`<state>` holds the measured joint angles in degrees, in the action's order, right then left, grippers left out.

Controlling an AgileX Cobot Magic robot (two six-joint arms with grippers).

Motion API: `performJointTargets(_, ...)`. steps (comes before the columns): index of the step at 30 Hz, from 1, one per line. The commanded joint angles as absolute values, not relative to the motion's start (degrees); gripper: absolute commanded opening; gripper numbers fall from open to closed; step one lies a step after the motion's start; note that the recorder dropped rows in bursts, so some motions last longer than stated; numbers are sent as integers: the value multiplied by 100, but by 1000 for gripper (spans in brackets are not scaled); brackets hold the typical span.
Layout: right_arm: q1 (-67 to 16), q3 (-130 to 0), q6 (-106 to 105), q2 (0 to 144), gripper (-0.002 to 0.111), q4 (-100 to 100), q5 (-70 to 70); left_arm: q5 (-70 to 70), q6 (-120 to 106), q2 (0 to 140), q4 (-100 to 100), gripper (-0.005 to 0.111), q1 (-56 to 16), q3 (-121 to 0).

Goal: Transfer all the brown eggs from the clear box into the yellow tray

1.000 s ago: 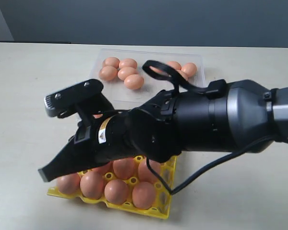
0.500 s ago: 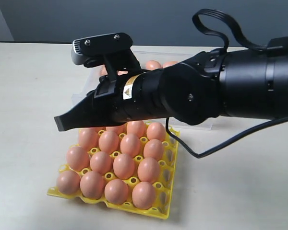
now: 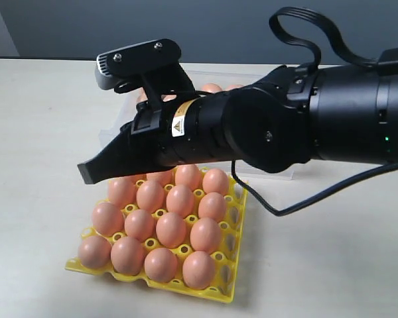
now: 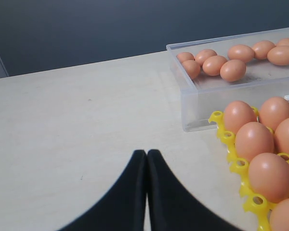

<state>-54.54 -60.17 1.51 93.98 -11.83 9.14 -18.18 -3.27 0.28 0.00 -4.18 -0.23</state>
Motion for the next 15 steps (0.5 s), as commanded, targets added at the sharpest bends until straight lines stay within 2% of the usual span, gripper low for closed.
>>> performJointTargets(1, -5330, -6034, 215, 9343, -1, -1105, 817, -1769, -324, 0, 0, 0, -462, 0)
performJointTargets(6, -4653, -6034, 604, 9343, -1, -1105, 760, -1769, -324, 0, 0, 0, -462, 0)
performJointTargets(9, -3811, -6034, 604, 9356, -1, -1096, 1095, -1769, -324, 0, 0, 0, -462, 0)
performJointTargets(15, -3259, -6034, 604, 9356, -1, -976, 1360, -1769, -324, 0, 0, 0, -462, 0)
